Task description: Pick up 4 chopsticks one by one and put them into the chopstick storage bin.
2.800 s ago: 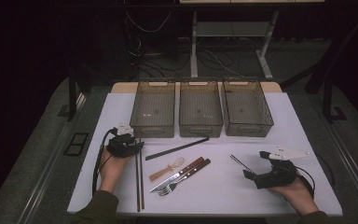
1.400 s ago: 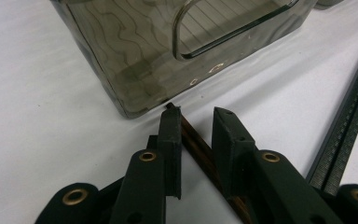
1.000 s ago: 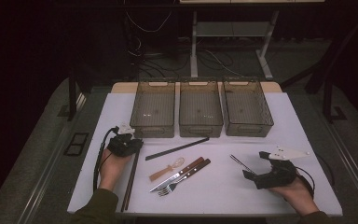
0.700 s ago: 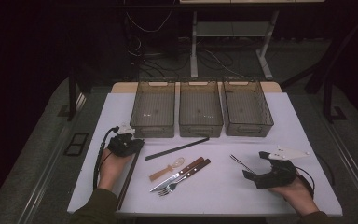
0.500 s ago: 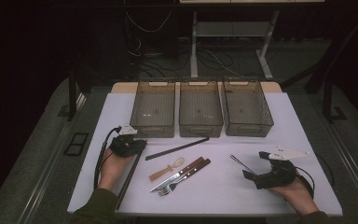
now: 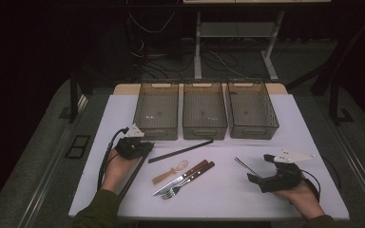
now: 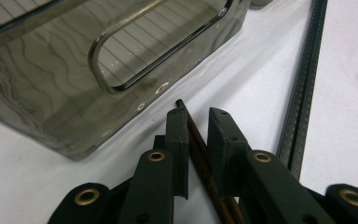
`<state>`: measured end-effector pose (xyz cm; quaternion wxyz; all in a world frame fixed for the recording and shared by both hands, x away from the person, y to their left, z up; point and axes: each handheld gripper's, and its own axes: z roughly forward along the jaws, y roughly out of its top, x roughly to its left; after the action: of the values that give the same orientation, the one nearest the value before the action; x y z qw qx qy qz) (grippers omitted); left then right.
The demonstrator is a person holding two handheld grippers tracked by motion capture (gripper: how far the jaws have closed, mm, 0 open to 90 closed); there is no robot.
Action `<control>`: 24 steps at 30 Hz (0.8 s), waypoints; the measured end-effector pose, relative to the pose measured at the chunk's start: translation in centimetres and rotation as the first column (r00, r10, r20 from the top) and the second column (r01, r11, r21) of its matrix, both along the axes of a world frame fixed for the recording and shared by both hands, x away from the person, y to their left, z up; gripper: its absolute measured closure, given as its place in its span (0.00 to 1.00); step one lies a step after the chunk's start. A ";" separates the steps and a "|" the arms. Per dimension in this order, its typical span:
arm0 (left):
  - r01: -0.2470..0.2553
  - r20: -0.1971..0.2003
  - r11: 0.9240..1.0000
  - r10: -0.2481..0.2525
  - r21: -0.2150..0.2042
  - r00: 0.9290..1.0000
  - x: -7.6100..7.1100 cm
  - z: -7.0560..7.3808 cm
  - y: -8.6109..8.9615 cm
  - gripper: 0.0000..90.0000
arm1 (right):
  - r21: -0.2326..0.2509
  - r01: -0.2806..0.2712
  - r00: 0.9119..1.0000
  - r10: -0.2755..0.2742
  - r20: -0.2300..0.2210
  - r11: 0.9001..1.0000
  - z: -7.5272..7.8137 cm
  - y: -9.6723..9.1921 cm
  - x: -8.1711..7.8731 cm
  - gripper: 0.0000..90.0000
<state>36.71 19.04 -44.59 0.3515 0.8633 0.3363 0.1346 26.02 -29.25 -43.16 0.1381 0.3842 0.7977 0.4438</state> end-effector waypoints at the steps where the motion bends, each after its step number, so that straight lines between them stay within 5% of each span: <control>1: 0.003 -0.001 1.000 -0.003 0.000 1.000 0.0 0.0 0.0 0.87 | 0.000 0.000 1.000 0.000 0.001 1.000 0.0 0.0 0.0 0.01; 24: 0.084 0.006 0.996 -0.083 -0.025 0.996 0.9 -0.3 -1.0 0.88 | 0.000 -0.001 1.000 0.001 0.001 1.000 0.0 0.0 0.0 0.01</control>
<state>37.56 18.02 -44.86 0.3686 0.8717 0.3006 0.1178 25.99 -29.29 -43.12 0.1382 0.3837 0.7978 0.4440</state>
